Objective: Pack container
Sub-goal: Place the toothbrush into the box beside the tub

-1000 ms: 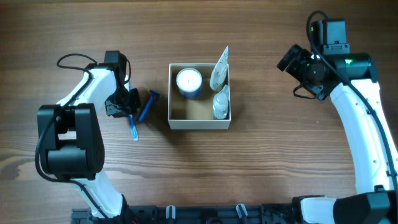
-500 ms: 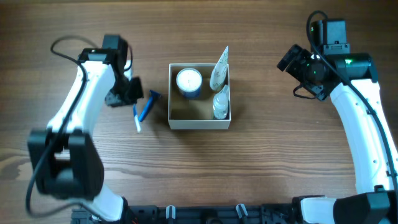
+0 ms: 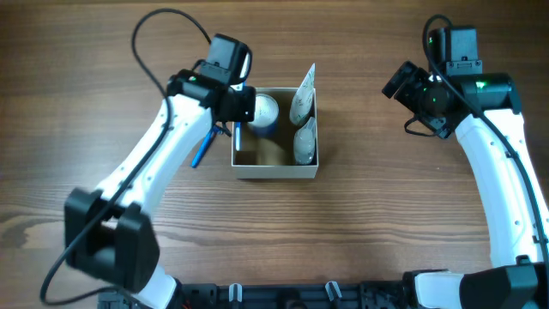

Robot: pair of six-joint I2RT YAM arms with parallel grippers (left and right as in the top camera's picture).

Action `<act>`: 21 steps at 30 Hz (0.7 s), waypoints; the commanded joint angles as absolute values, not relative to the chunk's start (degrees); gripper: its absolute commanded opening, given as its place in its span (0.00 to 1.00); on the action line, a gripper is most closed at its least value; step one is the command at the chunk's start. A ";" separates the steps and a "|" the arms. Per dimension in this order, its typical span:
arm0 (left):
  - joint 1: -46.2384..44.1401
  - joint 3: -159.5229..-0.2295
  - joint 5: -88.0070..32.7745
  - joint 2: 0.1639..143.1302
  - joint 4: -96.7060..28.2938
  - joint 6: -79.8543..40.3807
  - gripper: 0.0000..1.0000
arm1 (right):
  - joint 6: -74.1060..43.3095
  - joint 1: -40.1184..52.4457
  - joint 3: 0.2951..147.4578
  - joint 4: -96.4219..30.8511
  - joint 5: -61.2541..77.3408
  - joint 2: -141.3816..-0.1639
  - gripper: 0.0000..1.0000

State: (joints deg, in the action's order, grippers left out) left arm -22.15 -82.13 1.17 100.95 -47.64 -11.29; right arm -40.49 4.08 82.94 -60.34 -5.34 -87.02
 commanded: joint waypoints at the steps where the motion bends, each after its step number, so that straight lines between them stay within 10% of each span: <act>1: -22.28 -82.19 2.66 103.31 -47.29 -12.45 0.04 | -40.56 3.95 83.22 -60.20 -5.06 -87.22 1.00; 14: -23.57 -82.19 0.49 104.16 -53.15 -15.46 0.11 | -40.53 3.95 83.22 -60.20 -5.06 -87.22 1.00; 21: -23.68 -83.33 0.49 103.22 -53.67 -15.46 0.34 | -40.53 3.95 83.22 -60.20 -5.06 -87.22 1.00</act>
State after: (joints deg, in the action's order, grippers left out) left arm -23.70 -82.13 0.54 103.72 -53.12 -14.98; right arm -40.49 4.08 82.94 -60.34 -5.34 -87.02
